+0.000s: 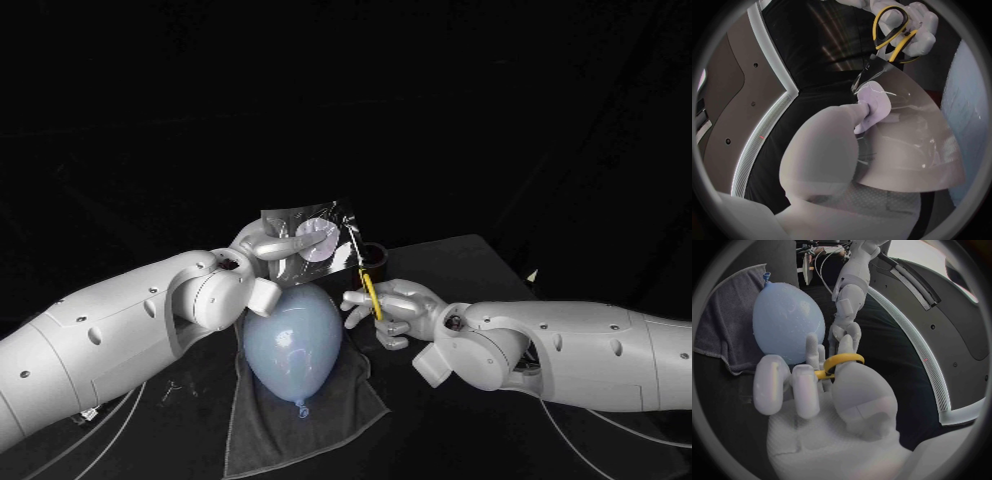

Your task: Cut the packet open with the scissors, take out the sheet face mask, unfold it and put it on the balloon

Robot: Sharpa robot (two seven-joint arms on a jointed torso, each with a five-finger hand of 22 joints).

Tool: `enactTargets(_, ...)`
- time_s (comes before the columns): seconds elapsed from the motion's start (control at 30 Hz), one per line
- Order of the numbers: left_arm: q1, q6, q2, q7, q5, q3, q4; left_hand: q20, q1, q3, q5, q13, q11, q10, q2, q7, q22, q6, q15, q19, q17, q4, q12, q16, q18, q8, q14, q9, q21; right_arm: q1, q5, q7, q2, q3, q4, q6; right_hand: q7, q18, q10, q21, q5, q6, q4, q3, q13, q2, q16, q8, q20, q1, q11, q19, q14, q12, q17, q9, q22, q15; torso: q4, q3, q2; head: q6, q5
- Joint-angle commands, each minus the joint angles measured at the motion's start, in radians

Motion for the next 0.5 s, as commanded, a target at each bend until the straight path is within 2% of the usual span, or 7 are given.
enactTargets(0.03, -0.001, 0.002, 0.001, 0.013, -0.006, 0.000, 0.003, 0.000, -0.003, 0.001, 0.003, -0.001, 0.001, 0.009, 0.009, -0.001, -0.001, 0.005, -0.001, 0.008, -0.001, -0.001, -0.003, -0.003, 0.010, 0.004, 0.008, 0.002, 0.000, 0.002, 0.009, 0.021, 0.004, 0.003, 0.004, 0.001, 0.032, -0.007, -0.061, -0.022, -0.002, -0.055, -0.008, -0.028, -0.035, -0.018, -0.008, -0.043, 0.025, -0.005, 0.031, -0.014, 0.047, -0.055, -0.011, -0.014, 0.111, 0.027, -0.0007, 0.0011, 0.000, 0.002, 0.002)
enactTargets(0.1, -0.002, 0.001, 0.001, 0.014, -0.006, 0.000, 0.003, 0.000, -0.003, 0.001, 0.003, -0.001, 0.001, 0.009, 0.009, -0.001, -0.001, 0.005, -0.001, 0.008, -0.001, -0.001, -0.003, -0.003, 0.010, 0.004, 0.008, 0.002, 0.000, 0.002, 0.011, 0.024, 0.004, 0.003, 0.006, -0.003, 0.048, 0.000, -0.088, -0.046, -0.003, -0.079, -0.009, -0.028, -0.059, -0.024, -0.013, -0.064, 0.040, -0.013, 0.046, -0.029, 0.041, -0.082, -0.028, -0.022, 0.097, 0.042, -0.0005, 0.0012, 0.000, 0.003, 0.001)
enactTargets(0.27, -0.002, 0.000, 0.000, 0.015, -0.006, 0.000, 0.003, 0.000, -0.007, 0.004, 0.003, -0.001, 0.001, 0.009, 0.009, 0.000, 0.000, 0.005, -0.001, 0.008, -0.002, -0.006, -0.003, -0.005, 0.010, 0.004, 0.008, 0.003, 0.000, 0.002, 0.012, 0.028, 0.004, 0.003, 0.009, -0.011, 0.072, 0.017, -0.143, -0.107, -0.002, -0.123, -0.012, -0.028, -0.108, -0.035, -0.028, -0.094, 0.066, -0.024, 0.069, -0.069, 0.028, -0.124, -0.068, -0.036, 0.060, 0.062, -0.0009, 0.0011, 0.000, 0.004, 0.000)
enactTargets(0.5, -0.002, 0.000, 0.000, 0.018, -0.006, 0.000, 0.003, 0.000, -0.007, 0.004, 0.003, -0.001, 0.001, 0.009, 0.009, 0.000, 0.000, 0.005, -0.001, 0.008, -0.002, -0.006, -0.003, -0.005, 0.010, 0.004, 0.008, 0.003, 0.000, 0.002, 0.018, 0.031, 0.005, 0.003, 0.014, -0.019, 0.087, 0.025, -0.180, -0.139, -0.002, -0.150, -0.014, -0.028, -0.147, -0.038, -0.032, -0.104, 0.080, -0.031, 0.083, -0.089, 0.023, -0.145, -0.081, -0.042, 0.037, 0.075, -0.0003, 0.0013, 0.000, 0.009, -0.003)
